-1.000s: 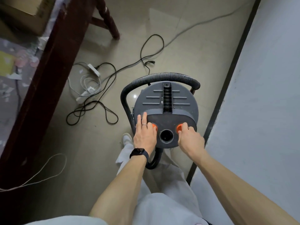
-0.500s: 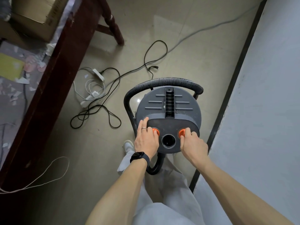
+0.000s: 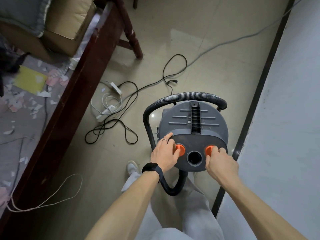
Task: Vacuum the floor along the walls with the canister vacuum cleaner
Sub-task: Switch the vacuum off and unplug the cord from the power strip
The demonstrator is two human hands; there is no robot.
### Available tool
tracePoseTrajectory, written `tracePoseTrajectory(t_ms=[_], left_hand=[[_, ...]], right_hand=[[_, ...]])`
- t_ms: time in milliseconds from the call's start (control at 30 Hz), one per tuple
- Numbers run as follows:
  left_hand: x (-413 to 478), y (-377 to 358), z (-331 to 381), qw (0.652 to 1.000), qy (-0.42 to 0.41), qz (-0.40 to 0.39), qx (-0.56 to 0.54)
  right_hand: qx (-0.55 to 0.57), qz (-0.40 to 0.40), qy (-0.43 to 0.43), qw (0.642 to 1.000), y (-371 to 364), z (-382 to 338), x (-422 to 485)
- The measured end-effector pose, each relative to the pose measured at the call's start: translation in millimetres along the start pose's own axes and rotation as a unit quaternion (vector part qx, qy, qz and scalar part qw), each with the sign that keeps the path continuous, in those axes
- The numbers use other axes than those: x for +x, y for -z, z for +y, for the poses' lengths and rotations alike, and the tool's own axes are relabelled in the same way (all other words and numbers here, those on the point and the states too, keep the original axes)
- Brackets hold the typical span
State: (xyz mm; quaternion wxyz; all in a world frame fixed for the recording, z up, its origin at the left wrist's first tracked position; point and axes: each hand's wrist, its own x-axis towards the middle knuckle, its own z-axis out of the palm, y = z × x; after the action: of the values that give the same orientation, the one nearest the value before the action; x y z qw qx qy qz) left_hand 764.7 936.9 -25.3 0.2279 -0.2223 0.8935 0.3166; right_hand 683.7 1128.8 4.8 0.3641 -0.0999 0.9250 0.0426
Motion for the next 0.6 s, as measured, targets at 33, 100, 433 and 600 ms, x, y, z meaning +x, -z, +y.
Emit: tracePoseTrajectory(t_ms=[33, 100, 433, 600], left_hand=[[3.3, 7.1, -6.9, 1.0, -0.002, -0.004, -0.009], [9.5, 22.6, -24.8, 0.999, 0.012, -0.02, -0.042], [16.4, 96.4, -196.9, 0.993, 0.039, -0.038, -0.108], [4.4, 159.2, -292.2, 0.993, 0.082, -0.036, -0.07]], right_hand=[[0.004, 0.006, 0.012, 1.0, 7.6, -7.9, -3.5], [0.038, 0.027, 0.052, 0.998, 21.5, -30.8, -10.6], [0.178, 0.072, 0.088, 0.977, -3.1, -224.9, -22.1], [0.215, 0.037, 0.109, 0.97, -18.3, -324.3, -31.5]])
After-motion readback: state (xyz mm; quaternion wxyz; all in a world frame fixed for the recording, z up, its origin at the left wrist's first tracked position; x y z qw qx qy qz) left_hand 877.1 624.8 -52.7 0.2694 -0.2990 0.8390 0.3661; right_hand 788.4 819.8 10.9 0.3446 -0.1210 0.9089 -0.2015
